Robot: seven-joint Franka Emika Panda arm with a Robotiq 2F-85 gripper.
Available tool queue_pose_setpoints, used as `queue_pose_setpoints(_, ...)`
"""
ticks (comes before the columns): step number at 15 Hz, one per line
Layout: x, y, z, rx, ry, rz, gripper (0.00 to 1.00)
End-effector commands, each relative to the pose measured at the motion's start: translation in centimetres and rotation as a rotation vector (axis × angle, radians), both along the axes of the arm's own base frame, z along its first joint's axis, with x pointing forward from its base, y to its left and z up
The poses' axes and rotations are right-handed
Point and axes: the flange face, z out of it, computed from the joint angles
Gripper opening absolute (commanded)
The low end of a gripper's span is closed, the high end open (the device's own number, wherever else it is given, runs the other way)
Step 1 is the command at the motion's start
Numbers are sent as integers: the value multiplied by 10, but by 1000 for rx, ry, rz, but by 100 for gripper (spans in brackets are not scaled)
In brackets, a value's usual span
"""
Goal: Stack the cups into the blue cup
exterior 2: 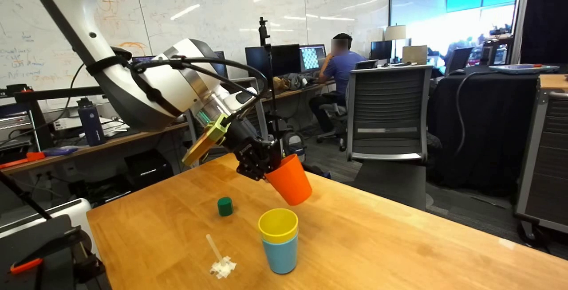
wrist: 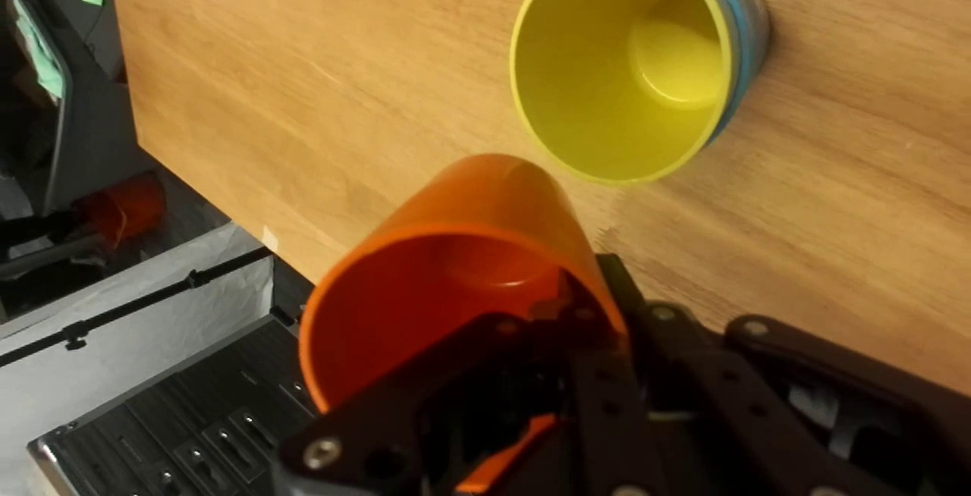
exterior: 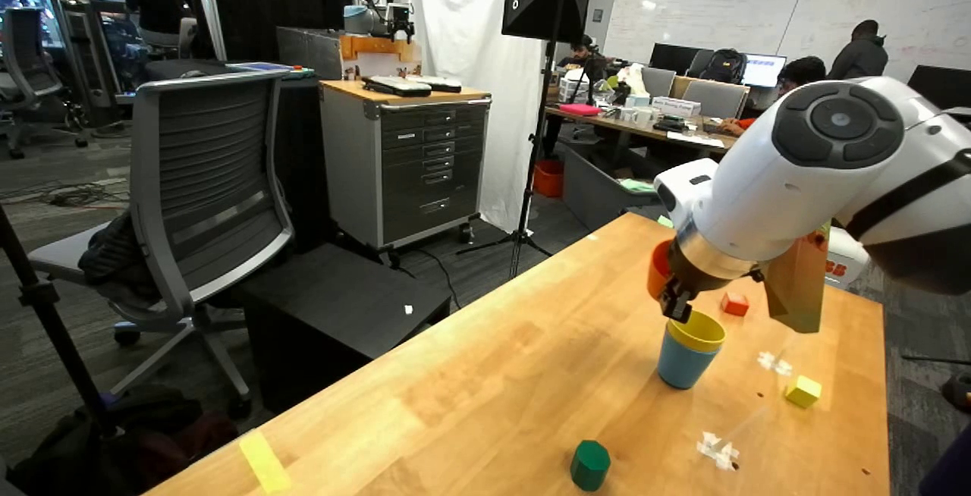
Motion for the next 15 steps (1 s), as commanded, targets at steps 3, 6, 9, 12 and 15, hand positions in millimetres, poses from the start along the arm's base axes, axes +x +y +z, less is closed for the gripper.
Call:
queue_pose_setpoints(3, -28, 0, 8, -21, -37, 63, 1)
queue_pose_setpoints(6, -44, 0, 6, -44, -33, 117, 1)
queue_pose_setpoints(9, -59, -1, 4, -58, -28, 154, 1)
queue_pose_setpoints(12, -69, -2, 4, -60, -26, 177, 1)
queue_pose_setpoints(15, -75, -5, 5, -54, -21, 180, 1)
